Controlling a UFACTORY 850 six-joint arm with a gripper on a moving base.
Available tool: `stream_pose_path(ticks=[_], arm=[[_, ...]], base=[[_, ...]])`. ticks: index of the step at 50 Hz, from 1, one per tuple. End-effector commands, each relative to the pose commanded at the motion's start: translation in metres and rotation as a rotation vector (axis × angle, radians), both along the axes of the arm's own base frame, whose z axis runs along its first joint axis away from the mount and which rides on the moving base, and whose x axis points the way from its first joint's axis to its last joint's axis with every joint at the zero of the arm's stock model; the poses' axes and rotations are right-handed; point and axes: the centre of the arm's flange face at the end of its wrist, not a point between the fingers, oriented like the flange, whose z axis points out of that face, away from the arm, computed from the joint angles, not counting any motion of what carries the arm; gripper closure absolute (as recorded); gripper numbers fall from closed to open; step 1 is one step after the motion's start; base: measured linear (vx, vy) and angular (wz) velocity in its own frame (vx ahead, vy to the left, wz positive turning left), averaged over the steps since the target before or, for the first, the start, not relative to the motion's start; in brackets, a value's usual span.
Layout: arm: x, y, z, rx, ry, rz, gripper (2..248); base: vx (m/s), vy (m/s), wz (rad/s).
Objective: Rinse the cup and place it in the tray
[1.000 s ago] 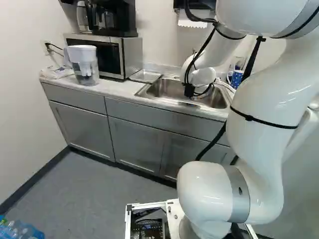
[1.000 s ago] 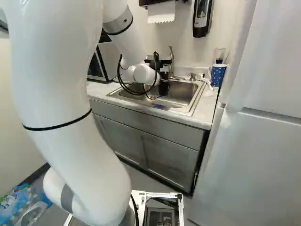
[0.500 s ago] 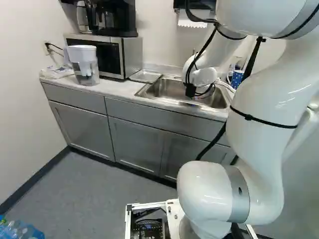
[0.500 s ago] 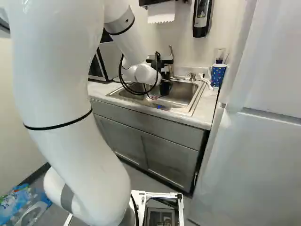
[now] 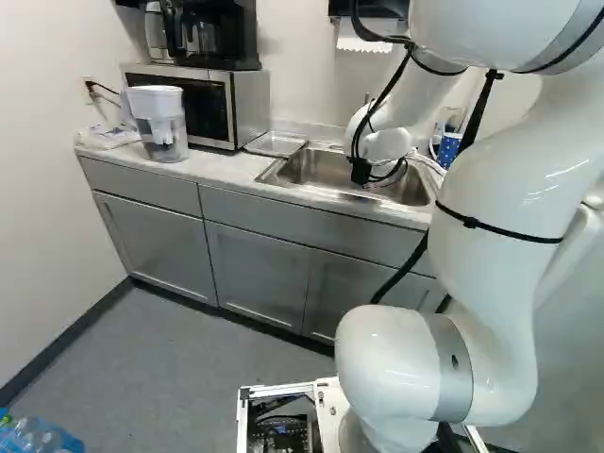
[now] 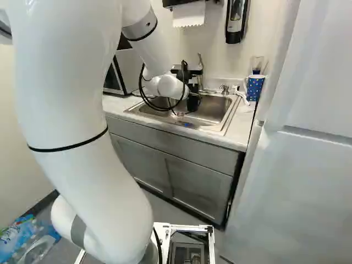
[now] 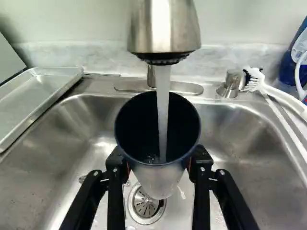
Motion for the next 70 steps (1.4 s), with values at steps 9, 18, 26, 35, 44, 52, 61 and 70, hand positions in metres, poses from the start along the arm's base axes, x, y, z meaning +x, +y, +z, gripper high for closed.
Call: stream_pose_path(ticks=[9, 18, 26, 35, 44, 52, 61, 70], arm=[[0.0000, 0.0000, 0.0000, 0.000, 0.000, 0.000, 124], [0.0000, 0.0000, 0.0000, 0.000, 0.000, 0.000, 124], [0.0000, 0.0000, 0.0000, 0.000, 0.000, 0.000, 124], [0.0000, 0.0000, 0.0000, 0.000, 0.000, 0.000, 124], [0.0000, 0.0000, 0.0000, 0.000, 0.000, 0.000, 124], [0.0000, 0.0000, 0.0000, 0.000, 0.000, 0.000, 124], [0.0000, 0.0000, 0.0000, 0.000, 0.000, 0.000, 124], [0.0000, 0.0000, 0.0000, 0.000, 0.000, 0.000, 124]], base=[[0.000, 0.000, 0.000], [0.000, 0.000, 0.000], [0.000, 0.000, 0.000], [0.000, 0.000, 0.000], [0.000, 0.000, 0.000], [0.000, 0.000, 0.000], [0.000, 0.000, 0.000], [0.000, 0.000, 0.000]])
